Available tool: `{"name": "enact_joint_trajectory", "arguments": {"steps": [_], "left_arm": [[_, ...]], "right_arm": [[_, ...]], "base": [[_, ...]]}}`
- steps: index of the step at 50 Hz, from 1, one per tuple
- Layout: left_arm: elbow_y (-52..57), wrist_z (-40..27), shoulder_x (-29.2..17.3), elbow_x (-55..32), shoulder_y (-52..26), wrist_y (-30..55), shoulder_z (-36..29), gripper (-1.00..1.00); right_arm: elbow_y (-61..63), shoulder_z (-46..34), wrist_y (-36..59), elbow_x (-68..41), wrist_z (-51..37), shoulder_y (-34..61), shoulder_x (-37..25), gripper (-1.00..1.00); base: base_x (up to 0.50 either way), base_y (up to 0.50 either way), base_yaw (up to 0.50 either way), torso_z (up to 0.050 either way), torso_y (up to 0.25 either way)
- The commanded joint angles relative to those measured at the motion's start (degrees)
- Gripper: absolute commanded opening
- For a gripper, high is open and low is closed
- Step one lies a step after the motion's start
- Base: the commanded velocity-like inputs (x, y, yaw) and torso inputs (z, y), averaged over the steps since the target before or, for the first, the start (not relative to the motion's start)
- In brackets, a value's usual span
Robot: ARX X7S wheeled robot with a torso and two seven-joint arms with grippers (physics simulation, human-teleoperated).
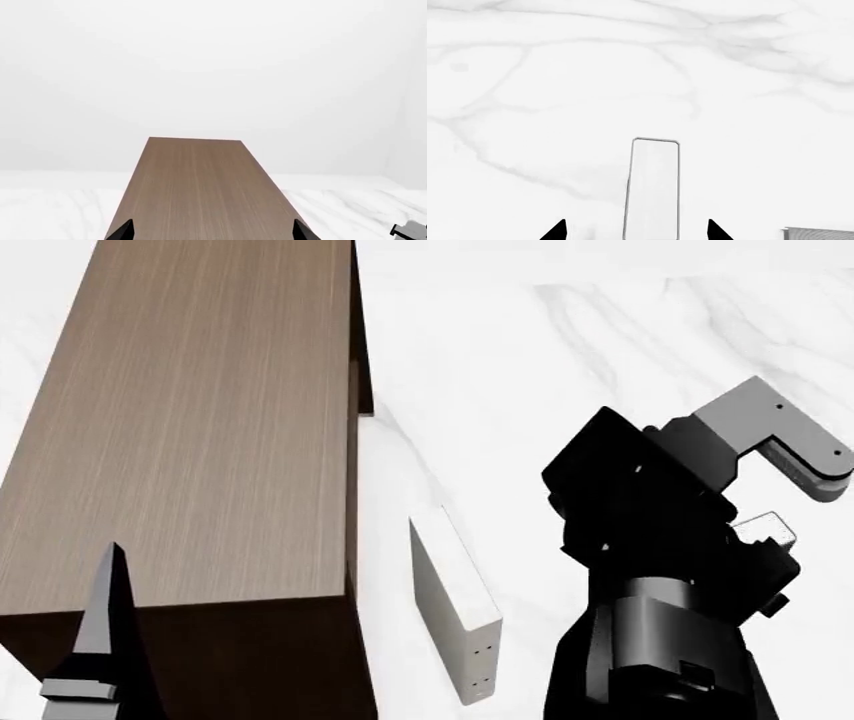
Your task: Pick up the book in the middle and place it on the cabinet shelf.
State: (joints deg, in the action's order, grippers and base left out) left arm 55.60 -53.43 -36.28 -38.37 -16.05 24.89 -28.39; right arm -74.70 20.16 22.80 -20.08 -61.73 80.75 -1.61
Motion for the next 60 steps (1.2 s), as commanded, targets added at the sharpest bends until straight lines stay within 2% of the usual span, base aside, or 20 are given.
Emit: {"name": "enact_joint_trajectory", "arguments": {"steps": [1, 14, 15, 29, 33, 34, 37, 39, 42, 50, 55, 60], "left_arm": [[0.02, -0.29, -0.27, -0.20, -0.07, -0.18, -0.10, 1.00], [-0.12, -0.43, -0.49, -0.19, -0.24, -0.47, -0.34, 1.00], [-0.30, -0.37, -0.45, -0.14, -0.20, -0.58, -0.37, 1.00], [-0.41, -0.47, -0.69, -0.04, -0.13, -1.08, -0.58, 1.00], [-0.41, -0.51, -0.88, 0.01, 0.03, -1.34, -0.53, 1.00], [-0.39, -0.49, -0.87, 0.02, 0.06, -1.40, -0.59, 1.00], [-0.30, -0.61, -0.92, -0.03, 0.01, -1.32, -0.68, 1.00], [-0.34, -0.57, -0.96, -0.02, 0.14, -1.58, -0.64, 1.00], [-0.52, -0.45, -0.97, 0.11, 0.15, -1.70, -0.80, 1.00], [-0.66, -0.62, -0.92, 0.13, -0.17, -1.45, -1.14, 1.00], [-0.39, -0.99, -0.97, -0.12, -0.40, -1.11, -1.21, 1.00], [-0.08, -1.34, -1.09, -0.39, -0.59, -0.88, -1.22, 1.00]], "right_arm": [[-0.09, 1.84, -0.90, 0.65, 1.92, -1.67, -0.10, 1.00], [-0.17, 3.74, -0.85, 3.37, 3.45, -3.13, 0.32, 1.00], [-0.17, 3.78, -0.66, 3.71, 3.63, -3.21, 0.27, -1.00], [0.07, 4.31, -2.03, 6.45, 5.42, -3.65, 0.47, -1.00], [3.84, 1.68, -3.21, 7.60, 7.28, -4.73, 1.33, -1.00], [7.16, -0.60, -4.16, 4.76, 9.40, -5.72, 1.56, -1.00], [17.58, -7.50, -4.64, -6.56, 6.96, -9.62, 1.56, -1.00], [18.72, -10.23, -2.21, -8.51, 7.42, -9.10, 1.27, -1.00], [20.82, -13.21, -4.31, -10.71, 8.70, -8.97, 1.38, -1.00], [33.72, -22.41, -17.05, -13.64, 10.78, -10.25, 1.17, -1.00], [33.78, -25.78, -27.20, -17.61, 10.74, -8.83, 1.46, -1.00], [32.85, -30.59, -34.36, -25.63, 14.31, -6.37, 1.41, -1.00]], "base": [[0.00, 0.00, 0.00, 0.000, 0.000], [0.00, 0.00, 0.00, 0.000, 0.000], [0.00, 0.00, 0.00, 0.000, 0.000], [0.00, 0.00, 0.00, 0.000, 0.000], [0.00, 0.00, 0.00, 0.000, 0.000], [0.00, 0.00, 0.00, 0.000, 0.000], [0.00, 0.00, 0.00, 0.000, 0.000], [0.00, 0.00, 0.00, 0.000, 0.000], [0.00, 0.00, 0.00, 0.000, 0.000], [0.00, 0.00, 0.00, 0.000, 0.000], [0.00, 0.00, 0.00, 0.000, 0.000], [0.00, 0.00, 0.00, 0.000, 0.000]]}}
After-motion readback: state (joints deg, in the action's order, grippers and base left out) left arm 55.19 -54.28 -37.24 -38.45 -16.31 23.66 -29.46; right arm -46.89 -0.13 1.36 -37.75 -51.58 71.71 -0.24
